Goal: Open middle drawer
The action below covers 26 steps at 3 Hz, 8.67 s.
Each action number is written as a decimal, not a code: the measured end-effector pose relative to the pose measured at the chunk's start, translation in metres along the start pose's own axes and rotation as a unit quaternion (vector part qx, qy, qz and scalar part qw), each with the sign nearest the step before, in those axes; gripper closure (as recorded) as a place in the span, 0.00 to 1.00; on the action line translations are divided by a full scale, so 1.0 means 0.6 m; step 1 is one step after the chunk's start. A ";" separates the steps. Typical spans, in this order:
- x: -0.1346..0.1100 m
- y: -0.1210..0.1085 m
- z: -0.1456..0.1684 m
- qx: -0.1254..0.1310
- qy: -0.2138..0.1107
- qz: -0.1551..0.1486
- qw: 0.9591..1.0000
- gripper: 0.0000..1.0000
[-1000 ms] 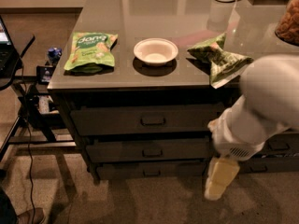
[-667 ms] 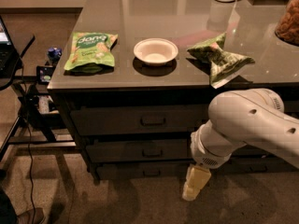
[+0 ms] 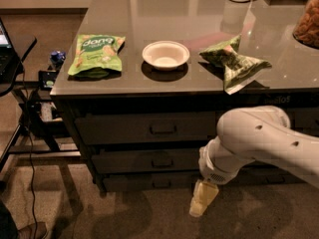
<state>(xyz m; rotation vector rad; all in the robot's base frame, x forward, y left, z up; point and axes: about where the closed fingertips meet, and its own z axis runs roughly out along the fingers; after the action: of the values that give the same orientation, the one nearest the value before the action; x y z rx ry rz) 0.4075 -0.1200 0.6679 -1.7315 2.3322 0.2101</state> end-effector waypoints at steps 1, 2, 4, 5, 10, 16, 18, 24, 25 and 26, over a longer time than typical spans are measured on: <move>0.004 -0.020 0.064 0.002 -0.012 0.021 1.000 0.00; 0.003 -0.048 0.116 0.003 -0.021 0.041 0.999 0.00; 0.002 -0.050 0.147 -0.001 -0.036 0.051 0.998 0.00; -0.010 -0.069 0.196 0.011 -0.054 0.058 0.997 0.00; -0.049 -0.157 0.326 0.076 -0.123 0.069 0.987 0.00; -0.075 -0.260 0.467 0.118 -0.156 0.088 0.977 0.00; -0.042 -0.256 0.479 0.112 -0.142 0.076 0.981 0.00; 0.056 -0.335 0.469 0.178 -0.129 0.062 0.973 0.00; 0.058 -0.335 0.477 0.177 -0.129 0.062 0.974 0.00; 0.056 -0.335 0.476 0.177 -0.129 0.062 0.974 0.00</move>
Offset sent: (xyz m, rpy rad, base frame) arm 0.0596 0.0118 -0.1067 0.0786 0.0125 -0.1296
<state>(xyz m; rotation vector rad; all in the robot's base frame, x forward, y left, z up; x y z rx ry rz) 0.6180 -0.1384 0.3881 -1.3085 2.1326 0.0321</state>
